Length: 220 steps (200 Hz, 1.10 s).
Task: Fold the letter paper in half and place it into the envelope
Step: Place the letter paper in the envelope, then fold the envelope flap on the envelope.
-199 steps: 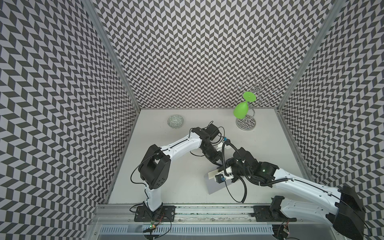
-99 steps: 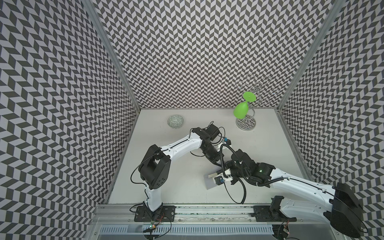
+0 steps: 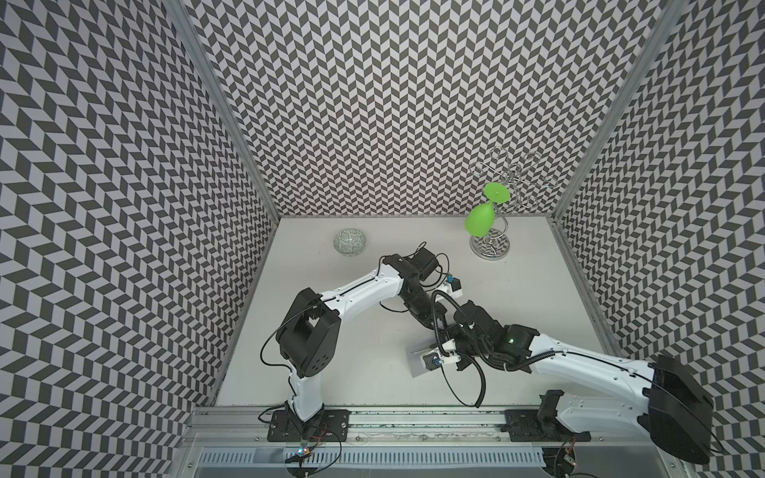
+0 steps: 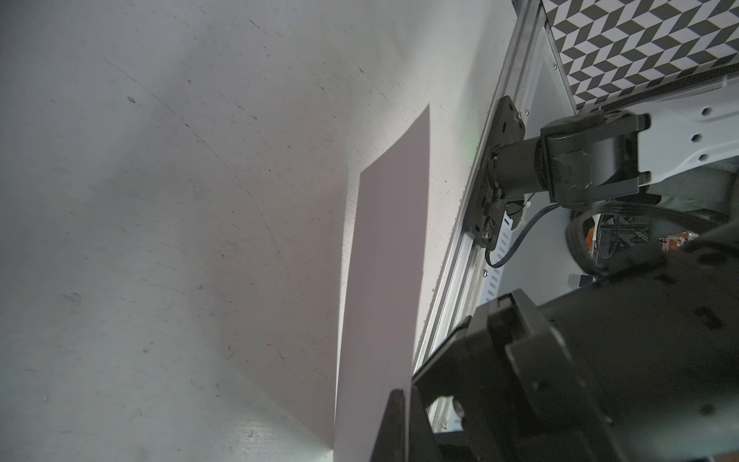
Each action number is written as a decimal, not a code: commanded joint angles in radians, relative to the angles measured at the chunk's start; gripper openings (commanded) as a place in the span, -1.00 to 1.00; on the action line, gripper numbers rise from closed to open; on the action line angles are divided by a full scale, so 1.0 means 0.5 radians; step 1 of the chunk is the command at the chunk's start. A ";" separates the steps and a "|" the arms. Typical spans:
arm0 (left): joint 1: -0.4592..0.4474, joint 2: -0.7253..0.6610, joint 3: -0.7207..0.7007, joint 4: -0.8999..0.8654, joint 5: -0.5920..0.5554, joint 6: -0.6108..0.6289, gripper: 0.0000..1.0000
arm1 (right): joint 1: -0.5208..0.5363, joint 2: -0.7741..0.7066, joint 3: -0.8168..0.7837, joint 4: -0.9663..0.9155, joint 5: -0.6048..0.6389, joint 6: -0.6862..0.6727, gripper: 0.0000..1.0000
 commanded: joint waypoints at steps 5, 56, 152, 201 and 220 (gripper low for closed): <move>-0.025 -0.013 0.030 -0.032 0.076 0.010 -1.00 | 0.019 0.032 0.017 -0.009 0.081 0.036 -0.79; -0.017 -0.005 0.022 -0.024 0.023 -0.003 -1.00 | 0.022 0.002 0.109 0.003 0.250 0.087 -0.53; 0.307 -0.149 -0.191 0.211 -0.531 -0.213 -1.00 | 0.013 -0.305 0.168 0.065 0.427 0.639 0.15; 0.376 -0.177 -0.181 0.326 -0.844 -0.377 -1.00 | -0.036 -0.238 -0.024 0.373 0.895 1.981 -1.00; 0.371 -0.170 -0.179 0.348 -0.877 -0.412 -1.00 | -0.099 -0.047 0.028 0.300 0.661 2.226 -1.00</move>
